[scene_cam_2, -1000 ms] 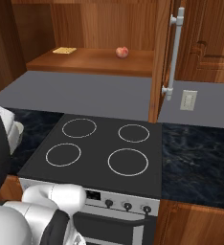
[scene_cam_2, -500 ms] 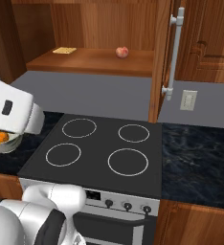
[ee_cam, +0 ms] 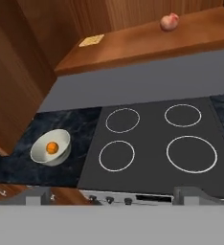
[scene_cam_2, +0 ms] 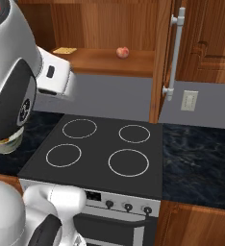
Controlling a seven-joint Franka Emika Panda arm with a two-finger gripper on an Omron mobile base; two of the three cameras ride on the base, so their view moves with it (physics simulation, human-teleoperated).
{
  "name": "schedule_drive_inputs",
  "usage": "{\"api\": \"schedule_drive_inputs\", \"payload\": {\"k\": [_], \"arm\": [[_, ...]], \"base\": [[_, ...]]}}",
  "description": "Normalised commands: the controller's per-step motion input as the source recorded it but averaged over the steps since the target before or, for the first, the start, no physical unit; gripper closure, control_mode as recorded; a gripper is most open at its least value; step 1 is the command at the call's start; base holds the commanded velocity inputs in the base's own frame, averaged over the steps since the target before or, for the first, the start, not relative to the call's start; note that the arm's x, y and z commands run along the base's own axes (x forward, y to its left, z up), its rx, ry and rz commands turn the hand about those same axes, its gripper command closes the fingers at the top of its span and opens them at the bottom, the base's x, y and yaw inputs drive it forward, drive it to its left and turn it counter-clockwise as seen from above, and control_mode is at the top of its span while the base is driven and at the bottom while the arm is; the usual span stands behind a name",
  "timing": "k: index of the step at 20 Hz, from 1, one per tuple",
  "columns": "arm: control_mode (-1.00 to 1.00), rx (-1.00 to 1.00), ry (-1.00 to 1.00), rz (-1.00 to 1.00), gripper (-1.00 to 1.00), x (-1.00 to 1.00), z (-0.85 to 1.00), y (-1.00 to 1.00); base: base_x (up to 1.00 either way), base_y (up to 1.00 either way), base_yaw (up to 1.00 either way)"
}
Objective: Open the cabinet. Pick the orange and peach from the cabinet and place them into the bowl. Then close the cabinet.
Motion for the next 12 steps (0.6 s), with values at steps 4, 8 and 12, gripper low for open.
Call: {"api": "schedule_drive_inputs", "payload": {"k": [4, 8, 12], "arm": [[-1.00, -0.11, -0.11, 0.00, -1.00, 0.79, 0.00, -0.09], [-1.00, -0.10, -0.15, 0.00, -1.00, 0.84, 0.01, -0.09], [-1.00, -0.07, -0.10, 0.00, -1.00, 0.91, 0.00, -0.14]], "base": [[0.00, 0.00, 0.00], [0.00, 0.00, 0.00], [0.00, 0.00, 0.00]]}}
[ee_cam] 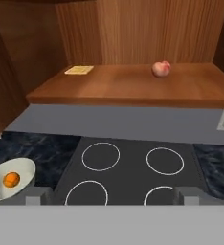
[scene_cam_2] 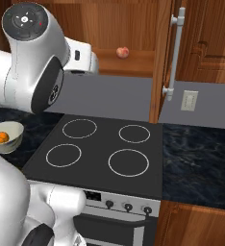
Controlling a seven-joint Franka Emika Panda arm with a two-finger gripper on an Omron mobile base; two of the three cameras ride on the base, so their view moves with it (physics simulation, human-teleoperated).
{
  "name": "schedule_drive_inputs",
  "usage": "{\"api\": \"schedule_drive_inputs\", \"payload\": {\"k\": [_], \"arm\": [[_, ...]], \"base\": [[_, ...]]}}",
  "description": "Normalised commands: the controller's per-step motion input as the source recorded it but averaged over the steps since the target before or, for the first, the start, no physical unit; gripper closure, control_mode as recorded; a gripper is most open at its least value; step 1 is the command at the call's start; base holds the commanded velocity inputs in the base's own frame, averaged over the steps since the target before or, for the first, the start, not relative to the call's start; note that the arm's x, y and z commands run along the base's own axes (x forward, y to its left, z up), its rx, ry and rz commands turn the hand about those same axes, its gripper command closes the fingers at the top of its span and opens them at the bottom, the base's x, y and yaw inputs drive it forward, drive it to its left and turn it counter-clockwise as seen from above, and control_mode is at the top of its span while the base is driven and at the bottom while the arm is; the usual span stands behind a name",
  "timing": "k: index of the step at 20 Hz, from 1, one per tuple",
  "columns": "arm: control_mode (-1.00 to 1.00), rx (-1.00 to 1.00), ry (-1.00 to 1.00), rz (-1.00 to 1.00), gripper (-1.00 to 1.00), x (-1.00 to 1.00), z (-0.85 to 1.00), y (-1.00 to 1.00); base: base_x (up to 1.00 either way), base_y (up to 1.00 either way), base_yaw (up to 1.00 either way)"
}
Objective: Open the cabinet. Pick the orange and peach from the cabinet and place them into the bowl. Then close the cabinet.
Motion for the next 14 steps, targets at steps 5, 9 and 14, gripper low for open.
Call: {"api": "schedule_drive_inputs", "payload": {"k": [5, 9, 14], "arm": [[-1.00, -0.02, -0.01, -0.02, -1.00, 0.97, 0.00, -0.22], [-1.00, 0.00, 0.00, -0.04, -1.00, 1.00, 0.02, -0.21], [-1.00, 0.00, 0.03, -0.02, -1.00, 0.92, 0.00, -0.12]], "base": [[0.00, 0.00, 0.00], [0.00, 0.00, 0.00], [0.00, 0.00, 0.00]]}}
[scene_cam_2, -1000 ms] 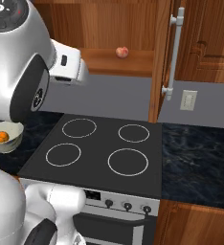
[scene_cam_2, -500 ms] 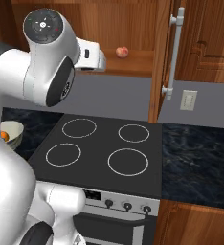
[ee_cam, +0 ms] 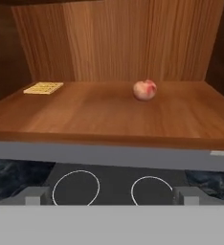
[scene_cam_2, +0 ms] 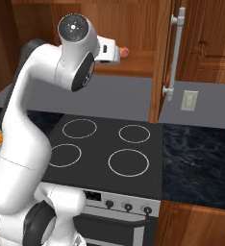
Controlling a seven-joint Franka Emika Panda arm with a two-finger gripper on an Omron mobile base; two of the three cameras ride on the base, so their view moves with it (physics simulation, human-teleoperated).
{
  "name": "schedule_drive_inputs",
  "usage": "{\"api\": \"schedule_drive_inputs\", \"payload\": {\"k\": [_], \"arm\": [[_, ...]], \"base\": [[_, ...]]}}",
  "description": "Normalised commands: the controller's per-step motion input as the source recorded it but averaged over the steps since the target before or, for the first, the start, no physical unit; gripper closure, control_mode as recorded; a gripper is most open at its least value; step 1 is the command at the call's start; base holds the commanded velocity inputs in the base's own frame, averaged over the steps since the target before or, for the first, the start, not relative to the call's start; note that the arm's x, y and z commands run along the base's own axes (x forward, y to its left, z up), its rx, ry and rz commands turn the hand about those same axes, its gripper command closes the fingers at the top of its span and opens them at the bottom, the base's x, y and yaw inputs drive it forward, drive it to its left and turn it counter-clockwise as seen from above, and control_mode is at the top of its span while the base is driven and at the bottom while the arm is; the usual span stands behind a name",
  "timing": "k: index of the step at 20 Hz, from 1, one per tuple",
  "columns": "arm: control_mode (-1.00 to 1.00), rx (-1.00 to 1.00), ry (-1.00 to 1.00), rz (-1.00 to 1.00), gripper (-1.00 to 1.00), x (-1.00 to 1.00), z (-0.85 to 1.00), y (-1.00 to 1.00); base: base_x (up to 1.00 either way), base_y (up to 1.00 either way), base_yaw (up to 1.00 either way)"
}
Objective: Open the cabinet. Pick the orange and peach from the cabinet and place them into the bowl. Then close the cabinet.
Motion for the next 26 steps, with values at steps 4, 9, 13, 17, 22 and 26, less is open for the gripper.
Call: {"api": "schedule_drive_inputs", "payload": {"k": [4, 9, 13, 17, 22, 26], "arm": [[-1.00, 0.00, 0.13, 0.00, -1.00, 0.79, -0.02, -0.05], [-1.00, 0.00, 0.08, 0.00, -1.00, 0.86, -0.06, -0.08], [-1.00, -0.01, 0.00, -0.02, -1.00, 0.84, -0.04, -0.21], [-1.00, -0.03, 0.00, -0.02, -1.00, 0.64, -0.19, -0.21], [-1.00, -0.02, 0.00, -0.01, -1.00, 0.18, -0.11, -0.11], [-1.00, 0.00, 0.01, 0.00, -1.00, 0.01, 0.00, 0.00]], "base": [[0.00, 0.00, 0.00], [0.00, 0.00, 0.00], [0.00, 0.00, 0.00], [0.00, 0.00, 0.00], [0.00, 0.00, 0.00], [0.00, 0.00, 0.00]]}}
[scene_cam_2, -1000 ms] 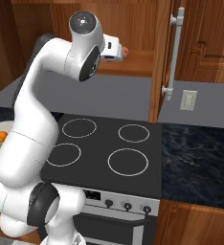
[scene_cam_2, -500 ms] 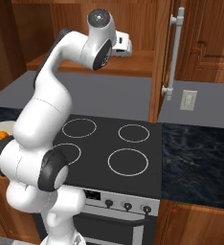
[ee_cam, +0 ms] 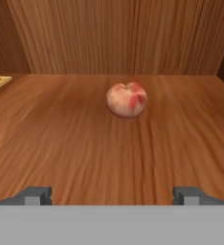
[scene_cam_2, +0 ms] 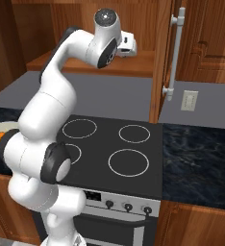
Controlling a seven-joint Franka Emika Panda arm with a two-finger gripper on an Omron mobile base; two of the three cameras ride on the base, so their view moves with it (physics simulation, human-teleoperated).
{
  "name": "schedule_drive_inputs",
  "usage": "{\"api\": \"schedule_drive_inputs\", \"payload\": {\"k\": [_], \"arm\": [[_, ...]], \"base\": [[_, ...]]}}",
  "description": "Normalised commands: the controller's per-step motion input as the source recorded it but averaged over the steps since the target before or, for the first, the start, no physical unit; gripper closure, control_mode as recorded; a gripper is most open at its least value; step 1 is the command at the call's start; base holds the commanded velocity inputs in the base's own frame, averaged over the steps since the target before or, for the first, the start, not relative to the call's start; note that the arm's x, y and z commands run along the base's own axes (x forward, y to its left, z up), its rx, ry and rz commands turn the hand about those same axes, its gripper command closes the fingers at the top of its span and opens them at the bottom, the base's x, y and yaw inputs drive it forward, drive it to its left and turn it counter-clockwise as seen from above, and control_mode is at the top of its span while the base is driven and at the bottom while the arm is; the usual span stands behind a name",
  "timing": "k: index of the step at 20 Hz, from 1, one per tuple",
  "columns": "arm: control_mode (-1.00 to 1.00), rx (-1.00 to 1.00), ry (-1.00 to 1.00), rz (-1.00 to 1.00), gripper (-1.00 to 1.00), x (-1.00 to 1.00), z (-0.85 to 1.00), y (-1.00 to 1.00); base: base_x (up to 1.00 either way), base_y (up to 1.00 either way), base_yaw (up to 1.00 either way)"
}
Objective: Open the cabinet. Pick the orange and peach from the cabinet and place them into the bowl. Then close the cabinet.
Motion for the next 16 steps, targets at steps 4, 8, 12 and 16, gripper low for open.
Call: {"api": "schedule_drive_inputs", "payload": {"k": [4, 8, 12, 16], "arm": [[-1.00, 0.00, 0.00, 0.00, -1.00, 0.15, 0.00, 0.00], [-1.00, 0.00, 0.00, -0.02, -1.00, 0.30, 0.00, 0.00], [-1.00, 0.00, 0.00, -0.03, -1.00, 0.39, -0.03, 0.00], [-1.00, 0.00, 0.00, -0.04, -1.00, 0.49, -0.07, 0.00]], "base": [[0.00, 0.00, 0.00], [0.00, 0.00, 0.00], [0.00, 0.00, 0.00], [0.00, 0.00, 0.00]]}}
